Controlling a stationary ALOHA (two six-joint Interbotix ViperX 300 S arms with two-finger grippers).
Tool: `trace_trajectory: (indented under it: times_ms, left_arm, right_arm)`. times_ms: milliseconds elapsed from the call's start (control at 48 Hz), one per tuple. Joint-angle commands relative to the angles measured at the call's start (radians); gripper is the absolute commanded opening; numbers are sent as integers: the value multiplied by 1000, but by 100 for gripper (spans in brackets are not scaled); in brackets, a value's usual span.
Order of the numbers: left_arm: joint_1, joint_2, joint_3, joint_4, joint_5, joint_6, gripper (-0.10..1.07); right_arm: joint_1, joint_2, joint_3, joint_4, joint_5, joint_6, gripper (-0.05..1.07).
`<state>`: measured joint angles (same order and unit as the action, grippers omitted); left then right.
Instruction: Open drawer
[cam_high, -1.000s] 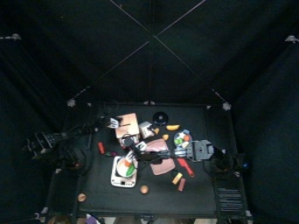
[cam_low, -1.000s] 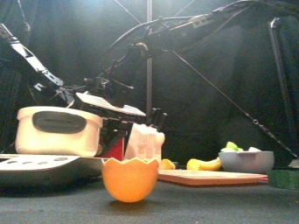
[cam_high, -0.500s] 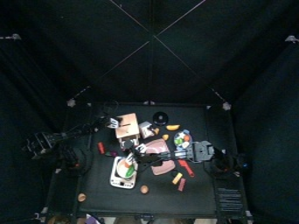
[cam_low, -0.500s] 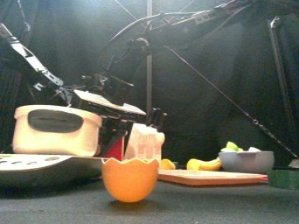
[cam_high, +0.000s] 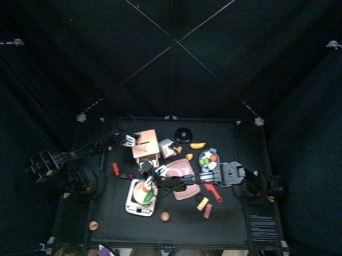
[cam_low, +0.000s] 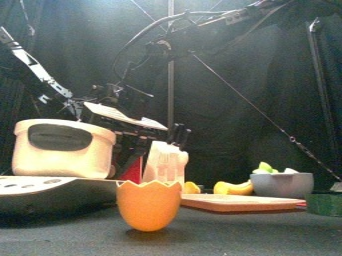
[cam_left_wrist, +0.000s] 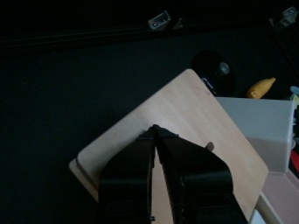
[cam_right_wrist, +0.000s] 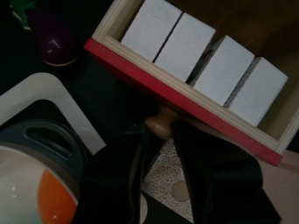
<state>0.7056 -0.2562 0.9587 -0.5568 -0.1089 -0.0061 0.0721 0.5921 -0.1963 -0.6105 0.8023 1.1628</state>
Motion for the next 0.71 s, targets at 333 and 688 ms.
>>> trace_trajectory:
  times_ms: [333,688]
  left_arm:
    - [0,-2,-5,-2,3,2,50]
    - [-2,-21,-5,2,3,5,50]
  right_arm:
    - [25,-103,8,-3,18,0,93]
    - [38,-170,71,-5,40,-5,93]
